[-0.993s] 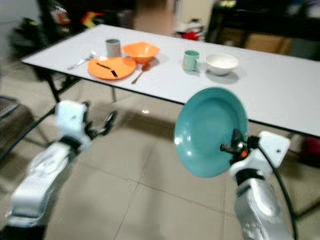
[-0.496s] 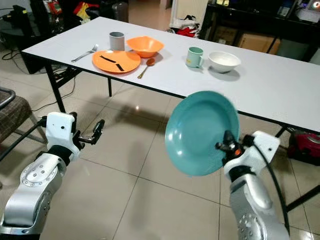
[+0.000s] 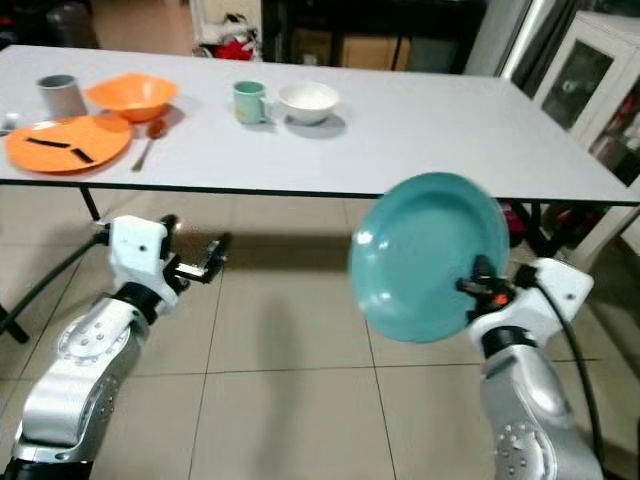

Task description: Setting the table

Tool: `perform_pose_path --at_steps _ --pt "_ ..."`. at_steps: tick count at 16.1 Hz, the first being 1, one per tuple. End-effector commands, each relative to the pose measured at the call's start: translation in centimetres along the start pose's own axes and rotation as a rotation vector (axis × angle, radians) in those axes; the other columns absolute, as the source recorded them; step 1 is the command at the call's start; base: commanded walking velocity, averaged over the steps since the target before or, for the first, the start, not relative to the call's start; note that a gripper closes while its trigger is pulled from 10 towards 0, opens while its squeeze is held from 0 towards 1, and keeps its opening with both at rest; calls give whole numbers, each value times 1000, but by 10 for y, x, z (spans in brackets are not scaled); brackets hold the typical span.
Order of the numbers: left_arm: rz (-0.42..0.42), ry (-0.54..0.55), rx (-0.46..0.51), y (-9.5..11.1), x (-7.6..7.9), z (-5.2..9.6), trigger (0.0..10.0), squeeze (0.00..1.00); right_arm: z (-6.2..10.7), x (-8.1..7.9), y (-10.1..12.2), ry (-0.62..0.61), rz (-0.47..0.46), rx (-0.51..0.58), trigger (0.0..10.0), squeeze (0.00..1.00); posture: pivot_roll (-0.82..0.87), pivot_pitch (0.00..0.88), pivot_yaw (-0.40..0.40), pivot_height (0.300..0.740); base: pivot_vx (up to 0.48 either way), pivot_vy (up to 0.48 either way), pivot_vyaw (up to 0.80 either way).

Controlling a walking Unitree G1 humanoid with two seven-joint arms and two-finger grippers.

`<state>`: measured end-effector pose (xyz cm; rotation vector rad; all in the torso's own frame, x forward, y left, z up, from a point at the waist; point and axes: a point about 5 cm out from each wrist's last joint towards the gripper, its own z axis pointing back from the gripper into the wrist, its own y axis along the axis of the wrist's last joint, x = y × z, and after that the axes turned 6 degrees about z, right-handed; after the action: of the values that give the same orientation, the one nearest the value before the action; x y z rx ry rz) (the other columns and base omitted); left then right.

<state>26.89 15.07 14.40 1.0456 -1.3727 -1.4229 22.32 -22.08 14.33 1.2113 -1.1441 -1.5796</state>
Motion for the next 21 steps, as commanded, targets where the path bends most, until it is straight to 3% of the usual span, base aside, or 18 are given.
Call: perform_pose_path --at_steps 1,21 --pt "-10 25 6 2 -7 3 10000 0 -3 -15 6 82 -27 31 10000 0 2 0 -59 740 337 0 0" --pt "-11 -4 4 2 -5 0 10000 0 -3 -23 7 162 -119 -7 10000 0 0 0 -59 740 348 0 0"
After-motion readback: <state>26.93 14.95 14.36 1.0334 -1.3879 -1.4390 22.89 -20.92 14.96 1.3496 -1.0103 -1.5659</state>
